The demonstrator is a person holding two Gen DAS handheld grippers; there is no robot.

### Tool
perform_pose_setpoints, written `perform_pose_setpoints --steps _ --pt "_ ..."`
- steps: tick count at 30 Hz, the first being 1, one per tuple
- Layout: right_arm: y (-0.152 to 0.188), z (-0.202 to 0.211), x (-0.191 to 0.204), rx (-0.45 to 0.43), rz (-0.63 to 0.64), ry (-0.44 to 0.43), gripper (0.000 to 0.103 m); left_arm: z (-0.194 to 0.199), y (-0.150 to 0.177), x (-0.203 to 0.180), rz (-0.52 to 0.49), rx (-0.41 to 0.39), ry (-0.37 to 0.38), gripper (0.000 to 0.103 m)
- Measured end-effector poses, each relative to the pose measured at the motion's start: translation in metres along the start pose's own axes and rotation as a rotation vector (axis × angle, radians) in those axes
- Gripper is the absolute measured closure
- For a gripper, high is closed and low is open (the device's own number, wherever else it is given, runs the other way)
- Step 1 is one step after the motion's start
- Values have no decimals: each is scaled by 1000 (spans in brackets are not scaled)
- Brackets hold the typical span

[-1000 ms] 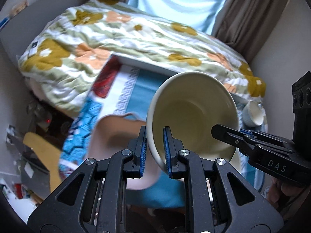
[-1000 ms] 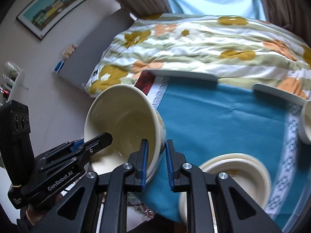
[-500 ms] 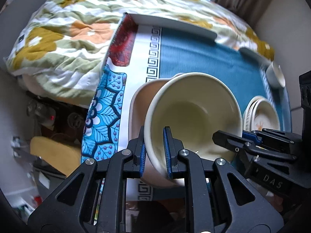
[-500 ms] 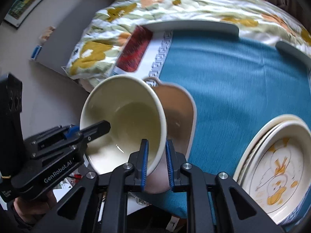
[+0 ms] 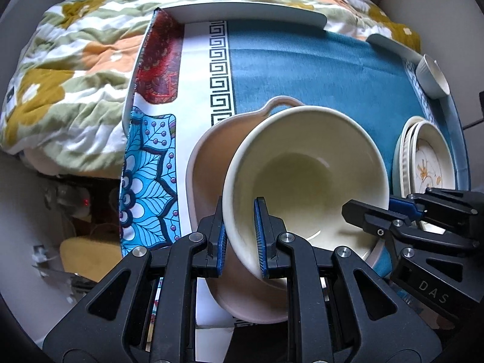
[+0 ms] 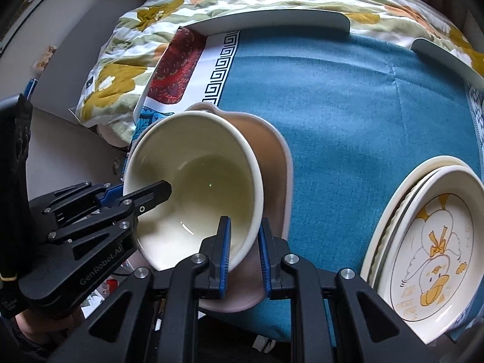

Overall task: Organize plates and bowls
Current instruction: 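Lift the cream bowl with both grippers and lower it into the mauve dish, then open both grippers, release the cream bowl and pull back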

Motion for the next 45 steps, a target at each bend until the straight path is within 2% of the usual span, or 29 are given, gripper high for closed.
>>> perform_pose_setpoints --steps 7,13,25,32,36,40,41,42,43,44,45 --pt "4 -3 5 27 51 51 85 4 2 0 -23 -3 -24 89" --pt "3 -3 8 22 58 36 85 8 3 6 -11 -13 -53 88" --pt "9 10 10 13 80 23 85 30 7 8 9 -61 -51 85" --pt "13 61 6 -98 90 -40 85 71 10 -5 33 -137 -53 85" --pt "14 101 -12 -182 80 -58 85 103 5 -31 37 -208 -39 85" --pt "21 150 -48 -268 49 -49 85 135 -11 -75 26 -298 6 83" --pt "23 160 -58 -287 39 -44 85 140 -15 -83 24 -311 16 76" --pt "25 170 -69 -304 27 -39 85 146 -19 -96 20 -331 30 57" --pt "27 177 -79 -317 14 -31 85 152 -24 -110 15 -355 41 42" --pt "28 187 -92 -332 0 -24 81 156 -28 -121 13 -375 45 15" --pt "31 197 -108 -350 -17 -15 78 163 -34 -138 10 -415 49 9"
Point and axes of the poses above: each gripper's, at about its wrist camera, not at the fingertips, and z roughly against the way its jaws point, x to its left, y to its underside, the point moved 6 cm from there along -z, roughly the way its jaws point, and after that the axes turned 5 degrees about -y, right-handed, at the moved point
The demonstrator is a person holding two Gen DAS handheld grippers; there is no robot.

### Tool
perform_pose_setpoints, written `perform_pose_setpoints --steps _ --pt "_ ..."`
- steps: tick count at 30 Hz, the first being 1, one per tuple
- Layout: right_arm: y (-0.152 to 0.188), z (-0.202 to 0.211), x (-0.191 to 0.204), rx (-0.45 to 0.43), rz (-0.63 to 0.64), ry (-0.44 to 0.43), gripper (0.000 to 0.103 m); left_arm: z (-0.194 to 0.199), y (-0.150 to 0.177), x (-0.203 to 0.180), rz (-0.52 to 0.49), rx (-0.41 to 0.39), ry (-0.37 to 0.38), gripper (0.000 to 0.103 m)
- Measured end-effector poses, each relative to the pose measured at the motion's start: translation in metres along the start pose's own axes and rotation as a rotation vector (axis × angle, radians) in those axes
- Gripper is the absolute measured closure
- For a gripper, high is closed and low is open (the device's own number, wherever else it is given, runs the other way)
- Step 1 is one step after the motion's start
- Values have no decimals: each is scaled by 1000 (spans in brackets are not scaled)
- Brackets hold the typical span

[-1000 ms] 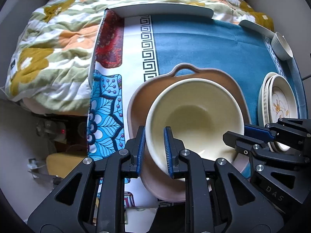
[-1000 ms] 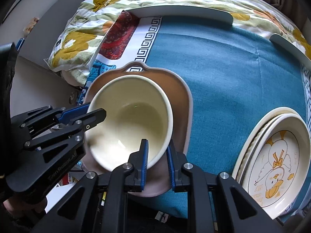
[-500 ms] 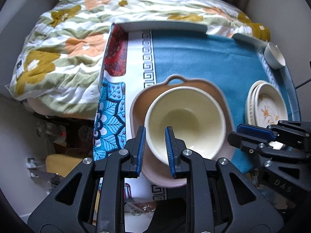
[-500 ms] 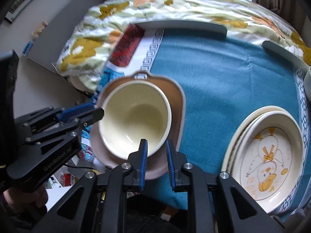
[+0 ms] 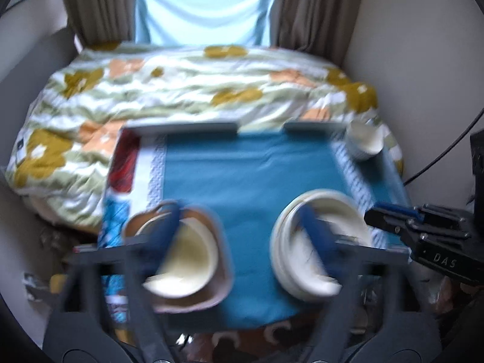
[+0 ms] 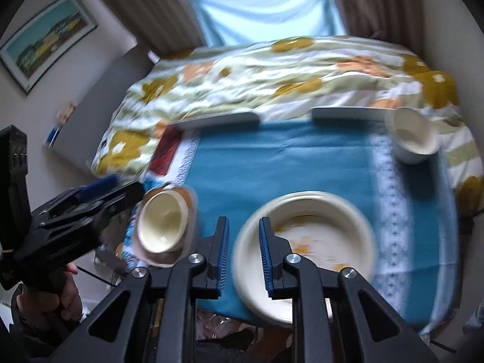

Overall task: Organize plates and bowls
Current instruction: 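Open both grippers, release the cream bowl and pull back, then grasp the rim of the small white bowl with both grippers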

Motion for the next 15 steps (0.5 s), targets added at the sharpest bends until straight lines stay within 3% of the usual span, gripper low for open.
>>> perform_pose_setpoints --steps 2,3,5,6,10,15 --pt "-2 18 -26 -29 -29 15 53 2 -11 -24 -10 -38 14 5" --pt "-3 26 -38 -45 -46 16 47 0 -18 -42 -19 -43 35 5" --pt "-5 40 -63 -67 -77 22 18 -7 -27 -64 -20 -43 57 5" --pt "-6 44 -76 -69 -91 34 11 -13 -34 -80 -19 -39 72 5" --pt "-10 54 -123 -93 -120 61 3 -38 -52 -124 -17 -22 97 5" --pt "-17 55 -174 -119 -174 77 1 -85 -77 -180 -90 52 137 3"
Point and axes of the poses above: each gripper's, at about its wrist camera, not at the fingertips, and z roughly against the way its jaws point, x to its left, y to its underside, the point moved 6 cm from there along -z, roughly the way its jaws point, and after that the axes turned 5 degrees about -y, right-handed, at the moved point
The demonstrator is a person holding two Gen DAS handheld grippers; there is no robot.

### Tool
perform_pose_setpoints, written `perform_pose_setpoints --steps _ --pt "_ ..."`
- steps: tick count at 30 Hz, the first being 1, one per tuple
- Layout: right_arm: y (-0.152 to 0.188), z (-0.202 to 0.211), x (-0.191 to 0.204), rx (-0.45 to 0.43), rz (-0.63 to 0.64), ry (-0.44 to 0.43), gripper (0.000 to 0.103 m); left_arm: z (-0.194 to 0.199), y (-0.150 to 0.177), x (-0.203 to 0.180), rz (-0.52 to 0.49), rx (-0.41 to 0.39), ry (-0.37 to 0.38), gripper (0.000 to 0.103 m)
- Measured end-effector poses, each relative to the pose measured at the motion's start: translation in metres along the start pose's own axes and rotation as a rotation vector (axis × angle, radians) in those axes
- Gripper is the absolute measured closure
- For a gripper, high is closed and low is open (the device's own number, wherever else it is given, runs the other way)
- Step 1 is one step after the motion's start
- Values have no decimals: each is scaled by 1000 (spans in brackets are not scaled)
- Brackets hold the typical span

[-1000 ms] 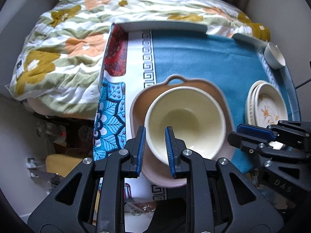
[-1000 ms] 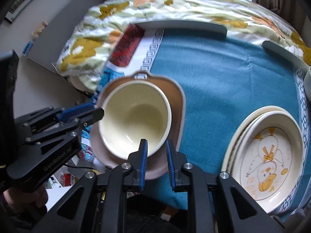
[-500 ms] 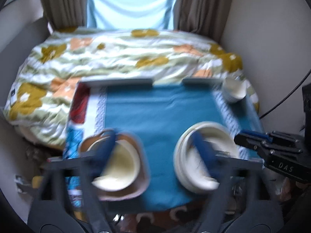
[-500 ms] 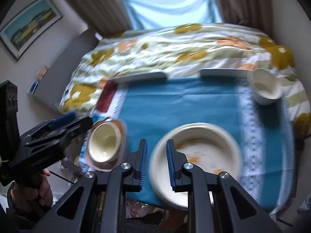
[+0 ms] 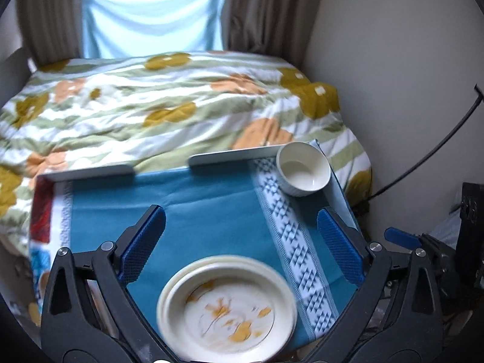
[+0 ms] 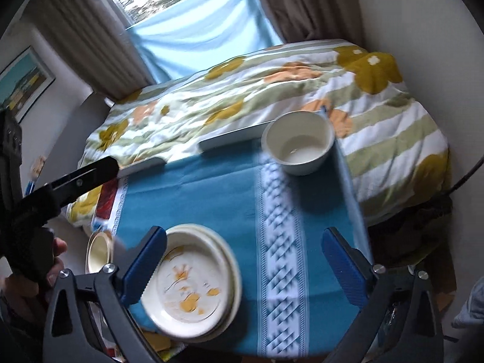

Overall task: Organize plates and bowls
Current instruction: 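Grasp the rim of the small white bowl with both grippers, then carry the white bowl with both grippers and lower it into the cream bowl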

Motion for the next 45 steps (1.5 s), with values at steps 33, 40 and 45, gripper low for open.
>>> perform_pose_setpoints --steps 33,40,45 --pt "-65 -134 -139 -29 -570 100 84 -264 -44 -92 -295 375 273 95" --pt "-65 -133 -143 -23 -550 107 85 -257 -42 -95 -337 354 232 95" --pt "-71 -125 -133 -26 -516 100 85 -240 -48 -93 -336 323 204 95"
Point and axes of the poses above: each gripper's, at about its wrist camera, not at the fingertips, and z roughly against the way its jaws point, x to its left, y to its underside, the point moved 6 cm from there along -z, roughly the way its jaws point, and after that the axes turned 5 degrees about -y, right-handed, at the moved point
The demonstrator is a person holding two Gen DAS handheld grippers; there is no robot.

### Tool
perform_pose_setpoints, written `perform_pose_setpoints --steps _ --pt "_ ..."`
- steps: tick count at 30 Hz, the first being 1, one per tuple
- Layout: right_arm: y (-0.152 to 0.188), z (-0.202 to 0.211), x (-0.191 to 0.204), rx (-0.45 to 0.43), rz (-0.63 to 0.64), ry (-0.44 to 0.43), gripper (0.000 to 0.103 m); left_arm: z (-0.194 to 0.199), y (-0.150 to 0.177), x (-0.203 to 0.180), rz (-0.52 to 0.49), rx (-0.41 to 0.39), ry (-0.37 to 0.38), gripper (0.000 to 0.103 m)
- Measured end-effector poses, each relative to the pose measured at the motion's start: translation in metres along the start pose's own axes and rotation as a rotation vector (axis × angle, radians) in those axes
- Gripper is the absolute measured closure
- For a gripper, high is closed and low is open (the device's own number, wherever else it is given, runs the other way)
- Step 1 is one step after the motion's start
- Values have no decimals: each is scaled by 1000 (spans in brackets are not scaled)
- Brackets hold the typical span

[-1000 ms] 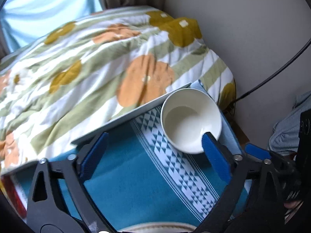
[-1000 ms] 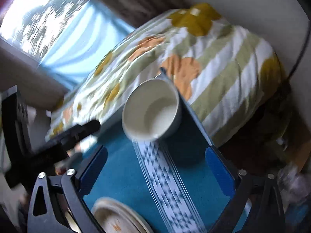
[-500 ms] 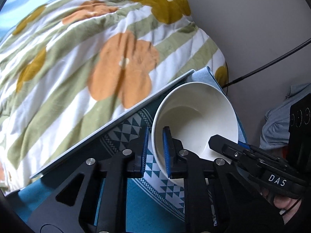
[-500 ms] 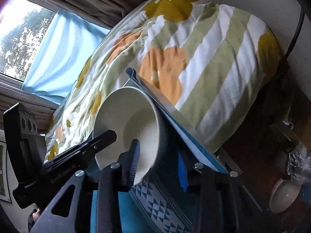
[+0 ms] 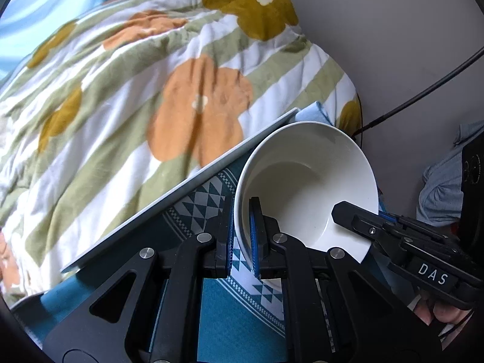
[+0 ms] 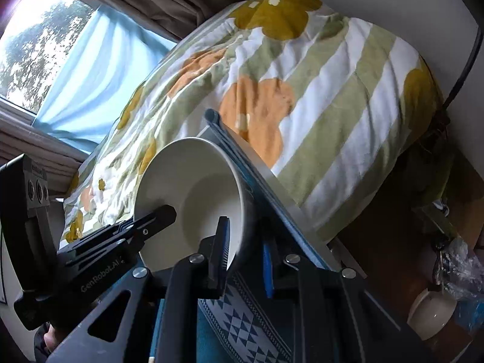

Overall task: Organize plates and bowls
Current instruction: 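Carry the white bowl with both grippers and lower it into the cream bowl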

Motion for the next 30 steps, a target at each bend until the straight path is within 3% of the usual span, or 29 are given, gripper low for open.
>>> perform_pose_setpoints --steps 14,23,30 --pt "17 83 69 -20 254 -69 85 126 35 -6 152 -160 -91 95" --pt "76 131 123 23 470 -150 85 215 117 0 332 -264 -176 95" --pt "142 132 169 103 571 -218 85 263 203 38 473 -285 -240 95"
Point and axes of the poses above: each gripper's, at about its wrist camera, not at the fingertips, and z roughly against the way its jaws point, x to its left, y to its underside, the point moved 6 cm from there along -z, roughly the way its jaws point, and after that the axes turned 5 degrees about -y, right-handed, at the moved point
